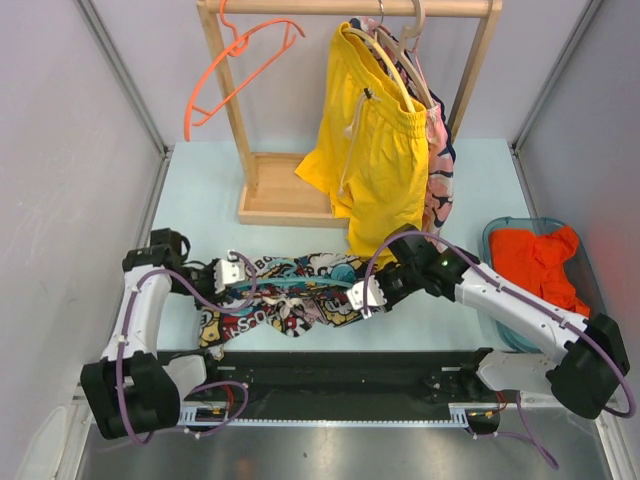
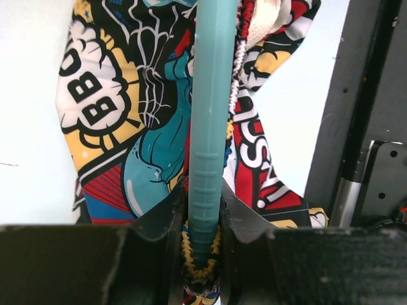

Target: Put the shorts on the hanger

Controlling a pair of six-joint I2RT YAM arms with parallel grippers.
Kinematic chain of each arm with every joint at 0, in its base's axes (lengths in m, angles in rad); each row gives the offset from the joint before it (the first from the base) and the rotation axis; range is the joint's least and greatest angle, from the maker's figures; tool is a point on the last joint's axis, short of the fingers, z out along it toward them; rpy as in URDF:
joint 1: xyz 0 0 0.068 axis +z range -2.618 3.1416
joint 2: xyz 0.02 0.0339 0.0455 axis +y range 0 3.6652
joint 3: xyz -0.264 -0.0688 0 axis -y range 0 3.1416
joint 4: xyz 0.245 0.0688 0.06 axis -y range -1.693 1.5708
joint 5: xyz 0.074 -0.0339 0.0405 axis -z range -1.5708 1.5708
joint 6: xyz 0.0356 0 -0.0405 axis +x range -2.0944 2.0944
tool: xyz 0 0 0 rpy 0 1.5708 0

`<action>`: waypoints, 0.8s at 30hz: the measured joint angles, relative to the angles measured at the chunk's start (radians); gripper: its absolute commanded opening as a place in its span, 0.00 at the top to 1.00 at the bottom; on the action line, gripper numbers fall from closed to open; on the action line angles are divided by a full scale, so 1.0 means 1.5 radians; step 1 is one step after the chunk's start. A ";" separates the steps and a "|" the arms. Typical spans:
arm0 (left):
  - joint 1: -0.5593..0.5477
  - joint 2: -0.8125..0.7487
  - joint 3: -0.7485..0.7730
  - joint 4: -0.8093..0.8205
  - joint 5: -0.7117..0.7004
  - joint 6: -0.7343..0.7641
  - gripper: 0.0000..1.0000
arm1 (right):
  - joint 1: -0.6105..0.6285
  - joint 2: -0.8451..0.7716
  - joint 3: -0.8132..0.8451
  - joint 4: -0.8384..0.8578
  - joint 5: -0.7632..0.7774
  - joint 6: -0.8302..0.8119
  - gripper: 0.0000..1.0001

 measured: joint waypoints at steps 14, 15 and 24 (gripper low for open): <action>-0.032 -0.011 0.005 0.042 0.002 -0.074 1.00 | 0.063 -0.004 0.028 0.020 0.051 0.112 0.29; -0.032 -0.010 0.008 0.042 0.000 -0.073 1.00 | 0.060 -0.005 0.031 0.023 0.053 0.123 0.25; -0.031 0.008 0.059 0.004 0.002 -0.038 1.00 | -0.004 -0.024 0.085 0.046 0.046 0.249 0.11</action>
